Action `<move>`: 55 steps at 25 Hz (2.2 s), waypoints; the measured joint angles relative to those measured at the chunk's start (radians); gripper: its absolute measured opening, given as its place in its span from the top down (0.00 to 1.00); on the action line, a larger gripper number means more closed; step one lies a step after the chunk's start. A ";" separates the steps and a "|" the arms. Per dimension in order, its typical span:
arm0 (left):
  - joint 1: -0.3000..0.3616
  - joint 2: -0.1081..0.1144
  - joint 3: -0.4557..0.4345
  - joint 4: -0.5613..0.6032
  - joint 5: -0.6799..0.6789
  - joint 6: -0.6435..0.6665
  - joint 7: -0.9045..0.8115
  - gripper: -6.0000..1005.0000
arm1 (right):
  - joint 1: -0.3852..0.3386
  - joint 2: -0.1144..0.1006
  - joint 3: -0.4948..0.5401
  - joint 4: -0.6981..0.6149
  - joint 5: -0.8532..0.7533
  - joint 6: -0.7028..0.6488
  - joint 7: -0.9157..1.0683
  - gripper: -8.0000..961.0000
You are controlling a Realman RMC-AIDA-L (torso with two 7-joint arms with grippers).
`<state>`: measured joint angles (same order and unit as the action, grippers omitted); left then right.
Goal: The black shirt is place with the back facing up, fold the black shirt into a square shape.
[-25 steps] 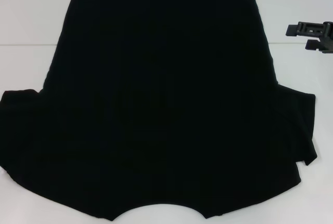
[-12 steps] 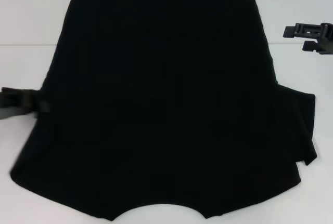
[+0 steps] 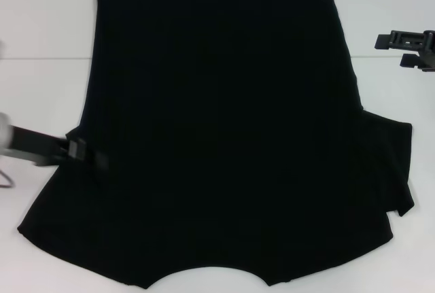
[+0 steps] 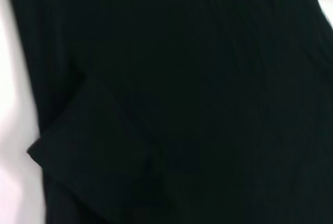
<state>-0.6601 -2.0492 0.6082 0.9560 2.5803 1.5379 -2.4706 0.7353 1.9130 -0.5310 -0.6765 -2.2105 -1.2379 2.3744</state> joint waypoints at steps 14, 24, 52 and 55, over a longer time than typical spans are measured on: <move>0.148 0.052 -0.466 -0.072 -0.353 0.264 0.507 0.51 | -0.029 -0.022 -0.008 -0.092 -0.149 -0.149 0.024 0.11; 0.134 0.042 -0.463 -0.121 -0.362 0.216 0.527 0.22 | -0.094 -0.036 0.017 -0.146 -0.303 -0.292 0.144 0.12; 0.135 0.031 -0.470 -0.158 -0.395 0.184 0.524 0.13 | -0.041 0.022 -0.151 0.084 -0.312 -0.096 0.139 0.61; 0.135 0.032 -0.470 -0.158 -0.401 0.184 0.524 0.13 | -0.041 0.020 -0.162 0.084 -0.313 -0.099 0.142 0.78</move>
<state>-0.5248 -2.0176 0.1382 0.7976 2.1791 1.7221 -1.9471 0.6944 1.9330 -0.6932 -0.5922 -2.5230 -1.3371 2.5160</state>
